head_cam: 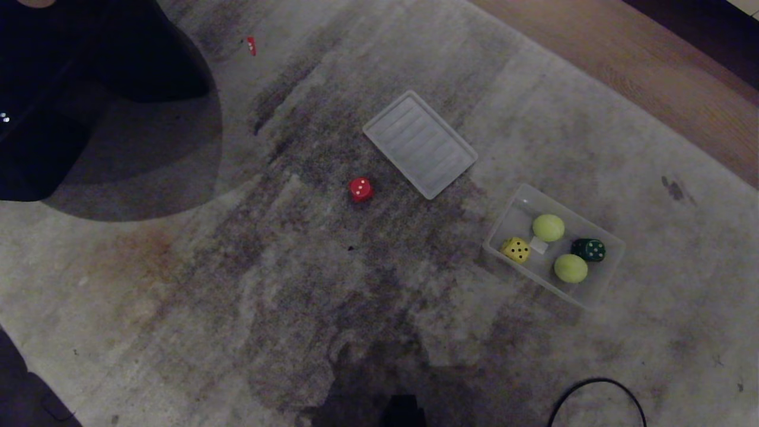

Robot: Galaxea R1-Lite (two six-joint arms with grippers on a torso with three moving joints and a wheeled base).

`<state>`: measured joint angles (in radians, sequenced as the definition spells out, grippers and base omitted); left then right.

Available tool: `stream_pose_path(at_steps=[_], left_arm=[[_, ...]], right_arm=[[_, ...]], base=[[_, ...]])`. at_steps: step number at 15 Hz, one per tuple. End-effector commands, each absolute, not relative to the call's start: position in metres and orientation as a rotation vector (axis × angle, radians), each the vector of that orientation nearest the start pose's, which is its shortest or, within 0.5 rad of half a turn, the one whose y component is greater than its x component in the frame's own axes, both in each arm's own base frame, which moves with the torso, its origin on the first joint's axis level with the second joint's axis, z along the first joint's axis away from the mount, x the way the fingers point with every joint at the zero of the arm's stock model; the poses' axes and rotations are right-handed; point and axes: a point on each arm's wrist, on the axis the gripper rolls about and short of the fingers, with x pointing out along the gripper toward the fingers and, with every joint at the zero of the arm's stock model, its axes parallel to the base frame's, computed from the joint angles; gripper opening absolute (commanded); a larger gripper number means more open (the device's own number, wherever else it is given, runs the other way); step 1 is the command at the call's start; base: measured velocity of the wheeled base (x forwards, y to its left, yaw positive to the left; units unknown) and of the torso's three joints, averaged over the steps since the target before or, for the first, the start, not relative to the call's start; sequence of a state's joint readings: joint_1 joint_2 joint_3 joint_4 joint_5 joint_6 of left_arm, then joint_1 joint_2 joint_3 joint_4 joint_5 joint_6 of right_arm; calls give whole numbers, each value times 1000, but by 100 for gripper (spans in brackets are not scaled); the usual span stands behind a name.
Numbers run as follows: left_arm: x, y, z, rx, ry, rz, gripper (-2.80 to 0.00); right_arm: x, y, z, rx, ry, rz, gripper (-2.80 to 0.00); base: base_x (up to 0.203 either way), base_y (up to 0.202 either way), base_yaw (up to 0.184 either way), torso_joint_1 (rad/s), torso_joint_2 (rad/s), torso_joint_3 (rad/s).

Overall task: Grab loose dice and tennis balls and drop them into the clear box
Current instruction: Pick up toys out of the box

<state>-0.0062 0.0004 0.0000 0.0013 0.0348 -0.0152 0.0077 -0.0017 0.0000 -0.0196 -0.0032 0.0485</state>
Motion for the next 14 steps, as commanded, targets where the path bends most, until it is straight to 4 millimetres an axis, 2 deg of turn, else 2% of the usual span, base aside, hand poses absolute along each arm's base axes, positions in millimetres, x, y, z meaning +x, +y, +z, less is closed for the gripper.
stream_pose_path(at_steps=[1, 14], left_arm=[[-23, 1, 75, -20, 4, 32, -280], [-23, 1, 75, -21, 4, 32, -280]], right_arm=[[-22, 0, 75, 48, -8, 5, -280], [-22, 0, 74, 49, -6, 5, -280]], base=[[0, 0, 0, 0, 0, 0], [0, 0, 0, 0, 0, 0]])
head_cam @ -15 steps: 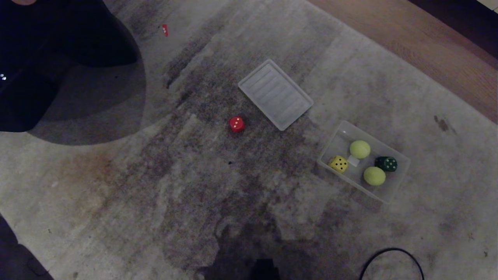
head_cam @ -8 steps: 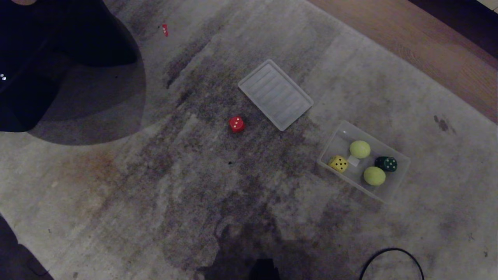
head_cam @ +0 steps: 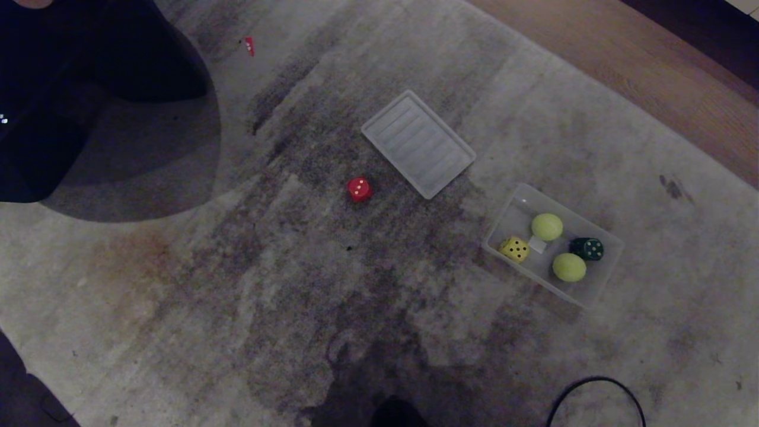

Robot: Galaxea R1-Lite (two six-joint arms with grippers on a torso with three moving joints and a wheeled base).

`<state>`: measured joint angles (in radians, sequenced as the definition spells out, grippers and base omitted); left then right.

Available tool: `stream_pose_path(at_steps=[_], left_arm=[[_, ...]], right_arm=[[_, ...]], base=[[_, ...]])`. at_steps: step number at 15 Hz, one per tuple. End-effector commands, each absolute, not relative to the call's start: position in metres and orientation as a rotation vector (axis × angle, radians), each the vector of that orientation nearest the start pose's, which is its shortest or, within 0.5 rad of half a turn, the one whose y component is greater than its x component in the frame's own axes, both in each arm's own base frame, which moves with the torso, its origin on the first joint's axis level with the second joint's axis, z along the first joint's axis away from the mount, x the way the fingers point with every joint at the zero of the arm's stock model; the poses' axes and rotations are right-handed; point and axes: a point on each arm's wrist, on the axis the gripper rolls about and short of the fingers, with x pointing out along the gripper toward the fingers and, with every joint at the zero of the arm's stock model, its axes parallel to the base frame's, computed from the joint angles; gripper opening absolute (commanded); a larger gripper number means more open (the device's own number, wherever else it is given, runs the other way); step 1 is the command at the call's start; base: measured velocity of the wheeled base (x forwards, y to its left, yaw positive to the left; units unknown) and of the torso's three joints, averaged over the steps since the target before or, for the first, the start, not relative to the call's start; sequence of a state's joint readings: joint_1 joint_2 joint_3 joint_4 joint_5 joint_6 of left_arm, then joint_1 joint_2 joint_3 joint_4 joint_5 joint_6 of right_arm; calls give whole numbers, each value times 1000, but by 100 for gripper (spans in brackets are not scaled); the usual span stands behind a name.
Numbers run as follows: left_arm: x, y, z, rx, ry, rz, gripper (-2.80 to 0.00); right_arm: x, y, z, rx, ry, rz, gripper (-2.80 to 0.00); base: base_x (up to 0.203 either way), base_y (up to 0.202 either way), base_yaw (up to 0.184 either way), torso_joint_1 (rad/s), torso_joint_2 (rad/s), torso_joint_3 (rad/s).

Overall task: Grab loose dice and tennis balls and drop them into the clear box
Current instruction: Pick up toys out of the box

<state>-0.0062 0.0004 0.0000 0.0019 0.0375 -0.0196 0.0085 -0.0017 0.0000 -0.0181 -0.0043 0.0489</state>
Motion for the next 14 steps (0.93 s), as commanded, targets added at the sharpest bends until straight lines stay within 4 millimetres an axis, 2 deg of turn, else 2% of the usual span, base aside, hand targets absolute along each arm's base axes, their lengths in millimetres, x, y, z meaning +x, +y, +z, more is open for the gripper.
stream_pose_path(at_steps=[1, 3, 9, 14], left_arm=[[-23, 1, 75, -23, 4, 32, -280], [-23, 1, 75, -23, 4, 32, -280], [-23, 1, 75, -27, 4, 32, -280], [-23, 1, 75, -24, 4, 32, -280]], right_arm=[[-22, 0, 75, 51, -8, 5, -280], [-22, 0, 75, 51, -8, 5, -280], [-22, 0, 75, 49, -8, 4, -280], [-22, 0, 75, 51, -8, 4, -280]], base=[[0, 0, 0, 0, 0, 0], [0, 0, 43, 1, 3, -1], [2, -7, 149, 1, 1, 3], [0, 0, 15, 0, 1, -1]])
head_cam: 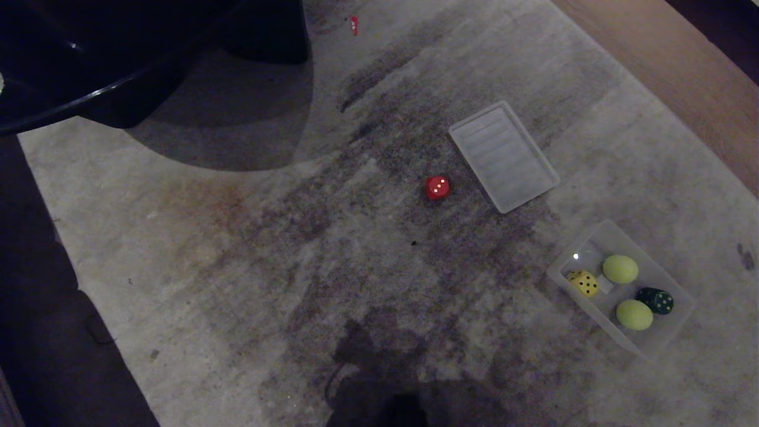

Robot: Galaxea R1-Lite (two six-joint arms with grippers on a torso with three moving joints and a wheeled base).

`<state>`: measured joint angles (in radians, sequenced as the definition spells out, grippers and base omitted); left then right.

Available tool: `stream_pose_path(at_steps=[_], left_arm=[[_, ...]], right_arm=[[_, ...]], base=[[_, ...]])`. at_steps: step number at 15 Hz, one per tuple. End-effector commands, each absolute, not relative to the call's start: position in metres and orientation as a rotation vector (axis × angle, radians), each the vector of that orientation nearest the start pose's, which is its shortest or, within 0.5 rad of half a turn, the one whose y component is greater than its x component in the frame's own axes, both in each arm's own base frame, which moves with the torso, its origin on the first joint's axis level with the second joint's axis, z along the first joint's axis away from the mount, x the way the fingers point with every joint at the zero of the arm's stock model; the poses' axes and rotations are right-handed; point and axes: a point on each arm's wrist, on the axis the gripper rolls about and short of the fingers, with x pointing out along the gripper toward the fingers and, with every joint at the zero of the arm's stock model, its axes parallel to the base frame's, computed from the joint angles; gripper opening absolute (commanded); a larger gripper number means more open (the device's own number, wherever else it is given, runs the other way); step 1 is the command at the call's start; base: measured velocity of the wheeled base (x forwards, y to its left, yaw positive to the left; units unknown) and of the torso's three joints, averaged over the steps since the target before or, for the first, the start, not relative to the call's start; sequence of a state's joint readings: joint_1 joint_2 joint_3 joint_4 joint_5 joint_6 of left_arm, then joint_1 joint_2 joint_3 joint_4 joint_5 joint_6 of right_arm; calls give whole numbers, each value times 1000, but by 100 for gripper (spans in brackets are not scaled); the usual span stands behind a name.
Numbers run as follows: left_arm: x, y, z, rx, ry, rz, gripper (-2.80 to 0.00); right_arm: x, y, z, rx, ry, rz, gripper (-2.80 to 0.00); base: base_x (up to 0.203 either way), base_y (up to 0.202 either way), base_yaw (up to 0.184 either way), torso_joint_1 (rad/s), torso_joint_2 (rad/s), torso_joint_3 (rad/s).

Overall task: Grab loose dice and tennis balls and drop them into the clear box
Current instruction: Pick up toys out of the box

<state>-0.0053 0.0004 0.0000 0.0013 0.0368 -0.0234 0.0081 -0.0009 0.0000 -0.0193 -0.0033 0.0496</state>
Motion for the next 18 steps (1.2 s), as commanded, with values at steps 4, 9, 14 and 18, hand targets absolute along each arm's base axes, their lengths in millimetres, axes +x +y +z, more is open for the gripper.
stream_pose_path(at_steps=[4, 9, 14, 18], left_arm=[[-23, 1, 75, -21, 4, 32, -280], [-23, 1, 75, -28, 4, 34, -280], [-23, 1, 75, -29, 4, 34, -280], [-23, 1, 75, -28, 4, 34, -280]], right_arm=[[-22, 0, 75, 49, -8, 5, -280], [-22, 0, 75, 49, -8, 3, -280], [-22, 0, 75, 51, -8, 5, -280], [-22, 0, 75, 49, -8, 5, -280]], base=[[0, 0, 0, 0, 0, 0], [0, 0, 0, 0, 0, 0], [173, 0, 0, 2, 5, 4], [186, 0, -1, 4, 3, 0]])
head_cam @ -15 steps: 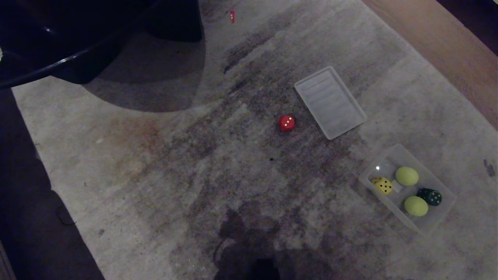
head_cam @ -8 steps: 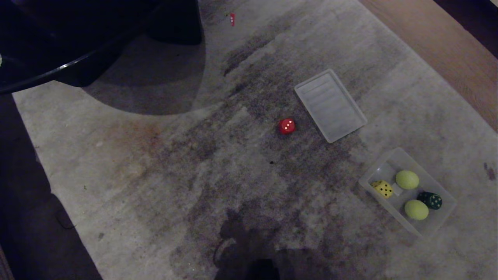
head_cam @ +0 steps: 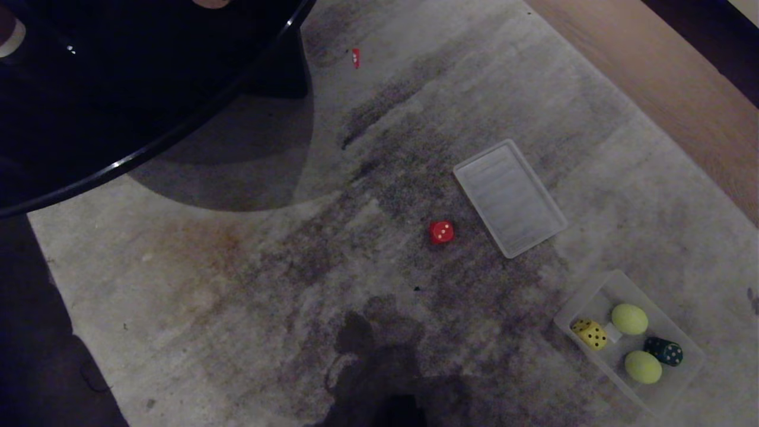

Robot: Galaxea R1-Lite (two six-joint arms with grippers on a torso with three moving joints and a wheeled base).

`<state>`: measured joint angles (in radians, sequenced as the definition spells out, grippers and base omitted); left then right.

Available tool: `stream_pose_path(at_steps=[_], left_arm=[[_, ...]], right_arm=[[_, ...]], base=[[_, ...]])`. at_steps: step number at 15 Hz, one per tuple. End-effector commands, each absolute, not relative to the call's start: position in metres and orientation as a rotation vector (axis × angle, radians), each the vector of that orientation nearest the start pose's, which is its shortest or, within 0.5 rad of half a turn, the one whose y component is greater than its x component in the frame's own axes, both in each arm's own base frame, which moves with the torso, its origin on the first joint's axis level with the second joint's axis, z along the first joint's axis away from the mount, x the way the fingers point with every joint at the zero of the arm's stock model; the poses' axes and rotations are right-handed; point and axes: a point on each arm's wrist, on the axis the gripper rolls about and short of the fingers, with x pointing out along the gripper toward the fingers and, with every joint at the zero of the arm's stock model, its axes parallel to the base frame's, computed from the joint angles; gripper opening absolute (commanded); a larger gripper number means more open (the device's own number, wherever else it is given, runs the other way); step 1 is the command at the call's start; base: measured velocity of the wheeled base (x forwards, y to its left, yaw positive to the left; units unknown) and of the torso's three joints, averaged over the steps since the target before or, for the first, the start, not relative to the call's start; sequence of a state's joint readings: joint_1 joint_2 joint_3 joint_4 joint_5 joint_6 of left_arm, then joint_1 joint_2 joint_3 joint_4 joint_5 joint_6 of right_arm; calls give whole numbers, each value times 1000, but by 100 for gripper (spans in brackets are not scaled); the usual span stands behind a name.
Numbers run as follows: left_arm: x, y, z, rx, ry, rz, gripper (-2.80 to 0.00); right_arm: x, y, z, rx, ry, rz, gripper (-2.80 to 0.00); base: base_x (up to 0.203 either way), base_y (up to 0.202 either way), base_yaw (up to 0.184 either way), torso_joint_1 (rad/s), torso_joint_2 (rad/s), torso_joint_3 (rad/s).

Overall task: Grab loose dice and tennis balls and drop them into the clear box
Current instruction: Pick up toys out of the box

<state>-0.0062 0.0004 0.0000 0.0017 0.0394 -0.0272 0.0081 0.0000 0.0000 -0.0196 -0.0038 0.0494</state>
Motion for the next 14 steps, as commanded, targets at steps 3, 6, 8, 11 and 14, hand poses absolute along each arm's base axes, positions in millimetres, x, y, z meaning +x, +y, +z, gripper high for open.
stream_pose_path(at_steps=[3, 6, 8, 11, 14], left_arm=[[-23, 1, 75, -26, 4, 32, -280], [-23, 1, 75, -26, 4, 34, -280], [-23, 1, 75, -27, 4, 34, -280], [-23, 1, 75, -28, 4, 34, -280], [-23, 1, 75, -28, 4, 34, -280]], right_arm=[[-22, 0, 75, 48, -8, 6, -280], [-22, 0, 75, 52, -8, 4, -280], [-22, 0, 75, 52, -8, 3, -280], [-22, 0, 75, 52, -8, 4, -280], [-22, 0, 75, 51, -8, 4, -280]], base=[[165, 0, -1, 3, 2, 4], [18, 0, 1, 1, 1, 1], [0, 0, 0, 44, -235, -185], [3, -7, 73, 37, -238, -250], [3, -6, 151, 93, -206, -76]])
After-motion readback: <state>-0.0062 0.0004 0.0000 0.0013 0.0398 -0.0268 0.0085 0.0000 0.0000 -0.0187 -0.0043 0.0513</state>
